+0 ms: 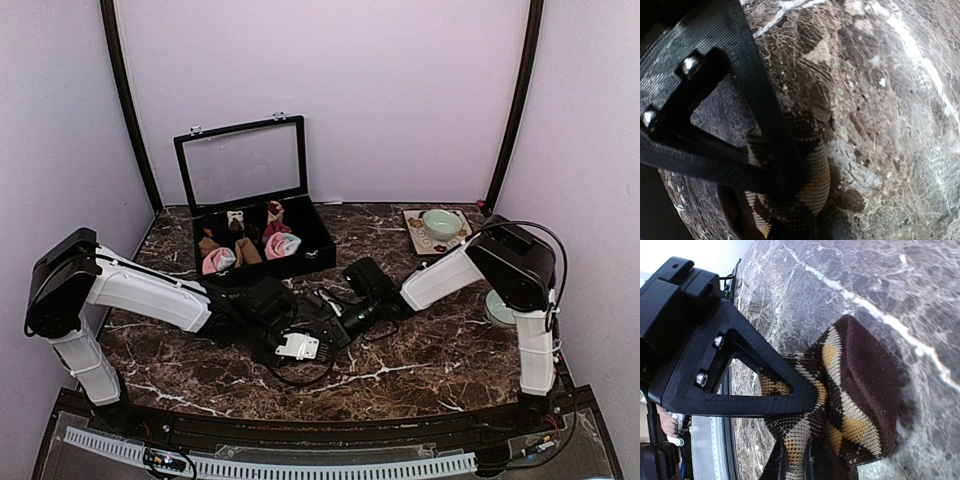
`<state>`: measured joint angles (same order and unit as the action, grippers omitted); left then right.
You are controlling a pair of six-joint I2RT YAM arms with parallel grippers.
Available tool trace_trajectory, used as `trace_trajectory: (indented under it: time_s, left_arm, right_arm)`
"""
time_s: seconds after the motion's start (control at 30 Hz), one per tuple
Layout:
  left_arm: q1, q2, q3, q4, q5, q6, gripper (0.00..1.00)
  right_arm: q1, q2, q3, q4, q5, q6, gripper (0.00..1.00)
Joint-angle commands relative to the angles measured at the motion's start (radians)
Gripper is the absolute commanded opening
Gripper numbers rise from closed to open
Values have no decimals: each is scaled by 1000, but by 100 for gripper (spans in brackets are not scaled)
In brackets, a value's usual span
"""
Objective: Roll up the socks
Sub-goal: Roll the sock at the center of the board.
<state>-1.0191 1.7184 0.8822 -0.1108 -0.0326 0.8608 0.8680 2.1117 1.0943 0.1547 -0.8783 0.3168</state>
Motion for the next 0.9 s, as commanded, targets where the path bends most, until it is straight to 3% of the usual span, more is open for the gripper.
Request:
trace_trajectory:
  time_s: [0.0,0.13,0.23,0.3,0.33,0.63,0.8,0.87]
  left_arm:
    - [7,79,-2,-96,16,-28,0]
    - [60,76,53,-181,140,-95,0]
    - [119,82,92,-254,261,-132,0]
    - [165,89,121,-301,341,-152,0]
    - [186,91,137,-326,387,-160,0]
    - [318,109,387,-629,793,-172,0]
    - [341,116,541,-764,919,-153,0]
    - [343,136,599,-829,970,-146,0]
  right_arm:
    - [4,47,-97,-198,190,7,15]
    - [-13,-24,-149,-164,261,2,26]
    - [-30,-106,-212,-123,325,-8,42]
    - [-37,-171,-238,-115,385,-27,95]
    - [-39,-211,-254,-107,412,-36,99]
    - [-38,-644,-446,111,811,-79,99]
    - [-45,-876,-669,427,887,-58,99]
    - [-45,-928,-681,470,871,-141,97]
